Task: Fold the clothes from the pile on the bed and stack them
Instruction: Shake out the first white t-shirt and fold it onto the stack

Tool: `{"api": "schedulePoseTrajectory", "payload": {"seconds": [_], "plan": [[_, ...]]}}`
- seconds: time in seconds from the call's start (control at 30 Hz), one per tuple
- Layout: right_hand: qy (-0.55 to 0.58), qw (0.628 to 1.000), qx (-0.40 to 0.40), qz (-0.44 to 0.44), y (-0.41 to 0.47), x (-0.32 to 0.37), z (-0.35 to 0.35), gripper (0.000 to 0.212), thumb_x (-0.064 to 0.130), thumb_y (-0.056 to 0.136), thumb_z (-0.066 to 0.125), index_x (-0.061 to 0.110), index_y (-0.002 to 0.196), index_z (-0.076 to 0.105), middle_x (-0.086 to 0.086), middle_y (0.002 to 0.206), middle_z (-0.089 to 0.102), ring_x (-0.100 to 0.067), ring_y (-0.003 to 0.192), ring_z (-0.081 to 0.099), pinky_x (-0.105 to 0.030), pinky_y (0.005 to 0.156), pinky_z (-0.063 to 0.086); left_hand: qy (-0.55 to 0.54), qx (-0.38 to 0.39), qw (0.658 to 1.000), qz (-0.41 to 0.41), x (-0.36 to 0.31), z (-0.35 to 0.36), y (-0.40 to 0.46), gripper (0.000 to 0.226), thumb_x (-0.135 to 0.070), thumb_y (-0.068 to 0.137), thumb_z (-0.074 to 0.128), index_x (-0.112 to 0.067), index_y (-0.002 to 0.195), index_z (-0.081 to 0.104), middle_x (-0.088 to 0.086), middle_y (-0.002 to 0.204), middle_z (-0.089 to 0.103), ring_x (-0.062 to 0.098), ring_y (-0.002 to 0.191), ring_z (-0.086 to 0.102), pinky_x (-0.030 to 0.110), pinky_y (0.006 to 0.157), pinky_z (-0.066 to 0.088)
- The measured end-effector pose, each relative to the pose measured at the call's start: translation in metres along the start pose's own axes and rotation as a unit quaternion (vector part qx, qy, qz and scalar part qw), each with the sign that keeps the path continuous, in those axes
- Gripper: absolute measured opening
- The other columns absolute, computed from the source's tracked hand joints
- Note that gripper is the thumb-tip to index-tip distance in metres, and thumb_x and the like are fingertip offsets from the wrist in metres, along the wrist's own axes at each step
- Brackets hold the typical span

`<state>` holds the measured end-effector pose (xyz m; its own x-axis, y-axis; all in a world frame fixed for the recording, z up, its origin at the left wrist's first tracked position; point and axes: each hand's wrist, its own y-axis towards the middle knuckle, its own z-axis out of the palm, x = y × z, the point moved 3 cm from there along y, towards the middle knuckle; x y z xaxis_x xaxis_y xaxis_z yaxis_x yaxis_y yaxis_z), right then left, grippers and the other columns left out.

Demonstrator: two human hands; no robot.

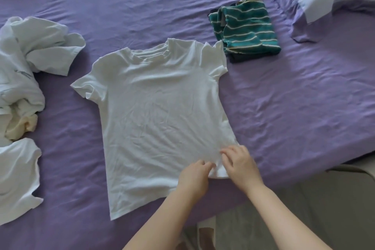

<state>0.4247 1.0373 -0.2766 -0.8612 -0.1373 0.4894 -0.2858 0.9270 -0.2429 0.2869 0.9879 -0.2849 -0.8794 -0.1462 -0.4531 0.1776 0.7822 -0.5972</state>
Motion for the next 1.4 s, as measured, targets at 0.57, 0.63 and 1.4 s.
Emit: {"api": "schedulePoseTrajectory", "payload": {"seconds": [0.57, 0.63, 1.4], "plan": [[-0.024, 0.996, -0.027, 0.086, 0.062, 0.005, -0.011, 0.052, 0.015, 0.091, 0.052, 0.023, 0.141, 0.039, -0.001, 0.13, 0.05, -0.023, 0.112, 0.049, -0.032, 0.091, 0.042, 0.061, -0.095, 0.993, 0.022, -0.008, -0.098, 0.088, 0.048, -0.012, 0.093, 0.04, -0.024, 0.139, 0.042, 0.006, 0.145, 0.034, 0.025, 0.133, 0.029, 0.036, 0.105, 0.033], [0.03, 0.995, -0.027, 0.096, 0.086, 0.012, -0.013, 0.053, 0.02, 0.095, 0.048, 0.019, 0.145, 0.031, -0.002, 0.14, 0.043, -0.023, 0.12, 0.044, -0.031, 0.099, 0.037, 0.11, -0.083, 0.99, 0.012, -0.005, -0.105, 0.103, 0.053, -0.016, 0.093, 0.041, -0.028, 0.143, 0.032, 0.007, 0.156, 0.016, 0.028, 0.143, 0.013, 0.04, 0.112, 0.023], [0.247, 0.928, -0.119, 0.254, 0.243, 0.03, -0.052, 0.048, 0.02, 0.086, 0.062, 0.016, 0.13, 0.044, -0.007, 0.113, 0.063, -0.026, 0.099, 0.059, -0.034, 0.081, 0.046, -0.002, -0.086, 0.996, 0.023, 0.0, -0.228, 0.224, 0.052, -0.018, 0.095, 0.042, -0.022, 0.145, 0.029, 0.008, 0.136, 0.045, 0.028, 0.121, 0.043, 0.037, 0.098, 0.04]]}}
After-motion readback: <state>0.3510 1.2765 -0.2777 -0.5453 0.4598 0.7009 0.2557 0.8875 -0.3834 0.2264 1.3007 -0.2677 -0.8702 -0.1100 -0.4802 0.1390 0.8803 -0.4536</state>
